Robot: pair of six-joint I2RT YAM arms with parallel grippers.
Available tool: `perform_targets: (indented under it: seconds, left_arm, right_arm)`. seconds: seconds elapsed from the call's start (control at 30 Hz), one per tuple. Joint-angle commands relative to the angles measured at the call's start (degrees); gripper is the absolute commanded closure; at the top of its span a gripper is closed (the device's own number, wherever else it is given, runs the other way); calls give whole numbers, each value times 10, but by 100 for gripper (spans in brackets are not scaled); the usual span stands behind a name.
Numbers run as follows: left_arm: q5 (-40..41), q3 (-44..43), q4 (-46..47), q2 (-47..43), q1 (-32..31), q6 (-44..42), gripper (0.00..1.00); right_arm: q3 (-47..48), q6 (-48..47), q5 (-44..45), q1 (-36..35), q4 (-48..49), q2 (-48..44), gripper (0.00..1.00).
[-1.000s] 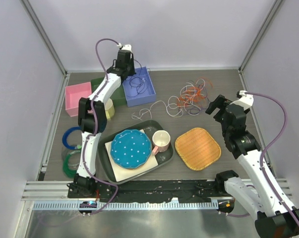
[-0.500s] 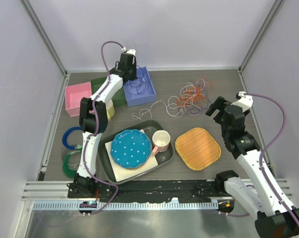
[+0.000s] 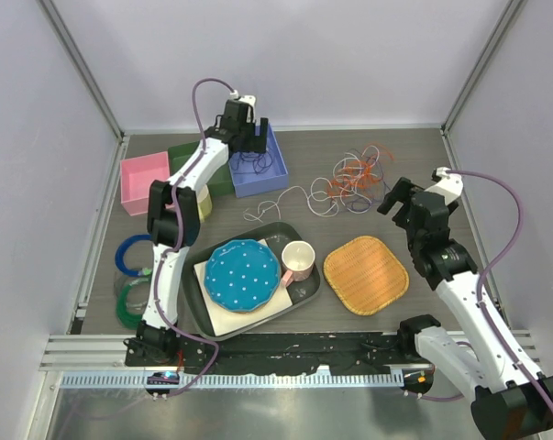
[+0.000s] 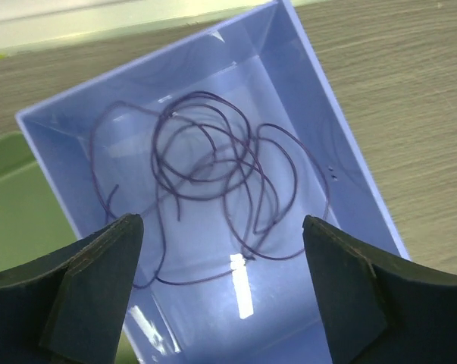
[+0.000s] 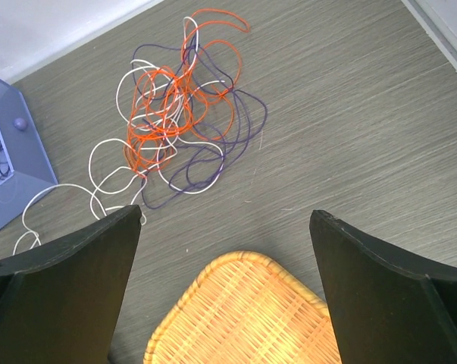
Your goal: Untangle the cables
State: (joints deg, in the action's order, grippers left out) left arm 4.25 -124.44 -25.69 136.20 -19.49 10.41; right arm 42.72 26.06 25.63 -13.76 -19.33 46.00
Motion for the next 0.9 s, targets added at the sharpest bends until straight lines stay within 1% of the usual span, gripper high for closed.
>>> perform_targets:
  seconds: [0.0, 0.03, 0.13, 0.17, 0.2, 0.23, 0.27, 0.3, 0.33, 0.37, 0.4, 0.43, 0.47, 0.5, 0.53, 0.6, 0.63, 0.7, 0.73, 0.8, 0.83, 0.87]
  left_arm:
    - [-28, 14, -9, -80, -19, -5, 4]
    - [-28, 20, -9, -92, -22, -5, 0]
    - [-28, 60, 8, -154, -39, 7, 0]
    - [-28, 89, 15, -174, -48, 13, 0]
    - [-29, 106, 26, -209, -51, 17, 0]
    - [-26, 141, 33, -232, -56, 28, 0]
    - [-25, 161, 38, -252, -63, 35, 0]
    - [-21, 182, 50, -271, -67, 42, 0]
    - [-8, 206, 55, -317, -71, 53, 0]
    - [11, 255, 54, -339, -81, 79, 0]
    - [15, 284, 58, -367, -87, 86, 0]
    - [26, 350, 67, -414, -94, 95, 0]
    - [38, 384, 76, -442, -110, 108, 0]
    - [54, 417, 100, -466, -119, 112, 0]
    - [58, 480, 111, -513, -126, 116, 0]
    - [55, 532, 135, -548, -139, 130, 0]
    - [52, 572, 143, -565, -140, 137, 0]
    - [41, 600, 147, -598, -142, 154, 0]
    - [38, 622, 149, -605, -142, 157, 0]
    - [39, 635, 148, -620, -143, 155, 0]
    - [46, 644, 149, -622, -143, 155, 0]
    - [52, 645, 145, -623, -144, 155, 0]
  right_arm:
    - [13, -10, -29, -1, 40, 25, 0]
    - [17, -15, -54, -2, 45, 47, 0]
    - [49, -24, -80, -2, 61, 88, 0]
    - [58, -26, -83, -1, 68, 124, 0]
    - [78, -26, -86, -1, 74, 143, 0]
    - [91, -27, -88, 0, 76, 164, 0]
    - [105, -28, -88, 1, 70, 210, 0]
    - [132, -25, -88, 3, 67, 232, 0]
    - [144, -22, -89, 7, 62, 256, 0]
    - [154, -17, -95, 22, 50, 292, 1]
    - [162, 0, -102, 35, 49, 312, 0]
    - [163, 10, -113, 48, 49, 328, 1]
    - [165, 20, -143, 76, 52, 344, 2]
    - [170, 28, -156, 87, 52, 383, 4]
    - [175, 35, -164, 94, 53, 400, 7]
    - [198, 42, -195, 113, 48, 459, 13]
    - [207, 43, -206, 116, 41, 478, 18]
    - [228, 50, -225, 120, 43, 509, 23]
    - [234, 52, -226, 120, 44, 536, 28]
    - [250, 63, -227, 121, 47, 560, 36]
    - [253, 66, -228, 121, 47, 575, 47]
    - [255, 77, -226, 121, 54, 580, 54]
